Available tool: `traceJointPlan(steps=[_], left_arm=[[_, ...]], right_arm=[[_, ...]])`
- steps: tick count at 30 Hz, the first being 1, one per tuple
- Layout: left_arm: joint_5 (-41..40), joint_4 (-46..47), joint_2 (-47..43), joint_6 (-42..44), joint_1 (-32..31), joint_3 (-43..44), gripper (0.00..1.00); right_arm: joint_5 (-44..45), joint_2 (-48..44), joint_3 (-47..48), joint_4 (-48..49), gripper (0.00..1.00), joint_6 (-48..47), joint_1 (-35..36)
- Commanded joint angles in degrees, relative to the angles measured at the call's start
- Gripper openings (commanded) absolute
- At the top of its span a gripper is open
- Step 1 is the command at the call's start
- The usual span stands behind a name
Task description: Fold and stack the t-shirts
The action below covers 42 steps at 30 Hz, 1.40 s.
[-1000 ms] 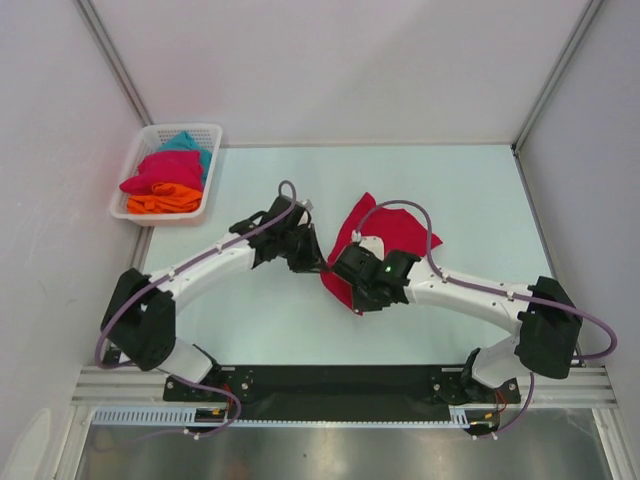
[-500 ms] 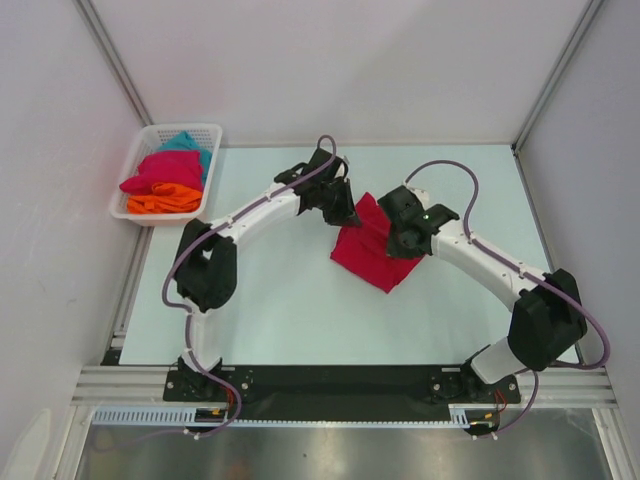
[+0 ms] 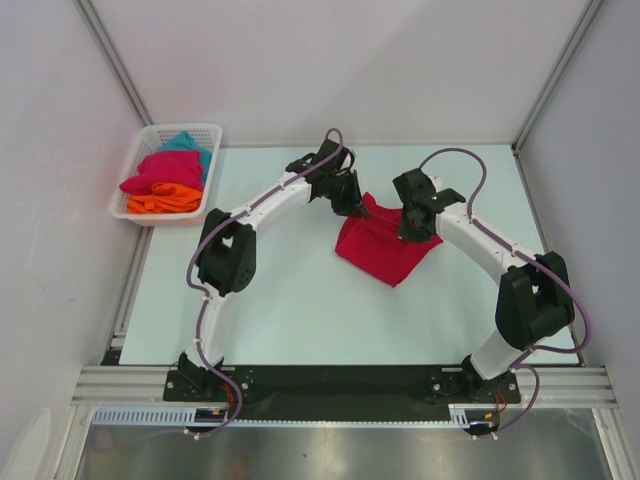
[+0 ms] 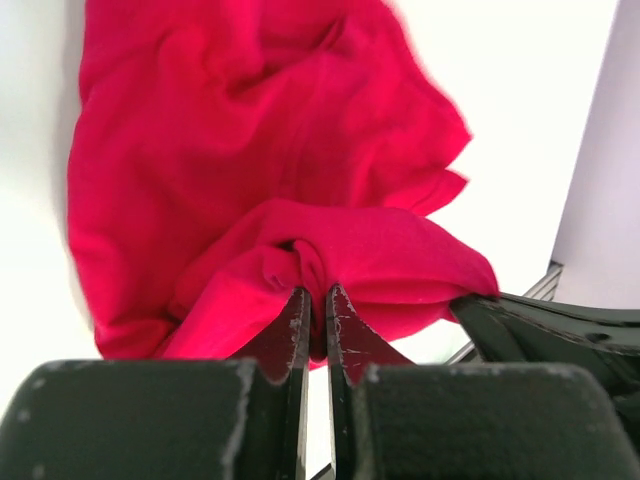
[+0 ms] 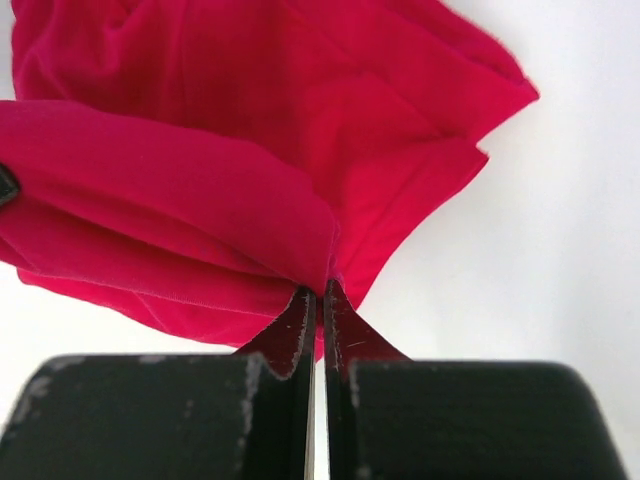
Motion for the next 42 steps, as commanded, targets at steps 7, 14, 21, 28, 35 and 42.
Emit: traceJointPlan(steps=[7, 14, 21, 28, 35, 42], left_arm=[[-0.71, -1.41, 5.02, -0.42, 2.56, 11.77, 0.00], [1.31, -2.55, 7.93, 0.98, 2.82, 13.01, 0.60], [-1.41, -3.17, 3.45, 3.18, 3.87, 7.05, 0.71], [-1.94, -0.28, -3.66, 3.10, 3.96, -3.41, 0.71], [-1.94, 5.35, -12.36, 2.83, 3.96, -18.26, 0.71], [-3.70, 6.76, -22.38, 3.18, 4.05, -31.62, 0.71]], right_arm=[[4.38, 2.94, 4.79, -2.66, 0.00, -3.38, -3.74], [3.85, 6.63, 8.13, -2.92, 0.51, -4.43, -5.50], [3.94, 6.46, 9.89, -3.62, 0.63, -4.35, -5.06], [3.15, 6.89, 10.06, -2.40, 0.63, -4.78, -3.31], [3.06, 16.11, 16.73, -0.11, 0.63, -8.29, -4.35], [-0.27, 30.52, 26.84, 0.59, 0.63, -10.40, -7.34]])
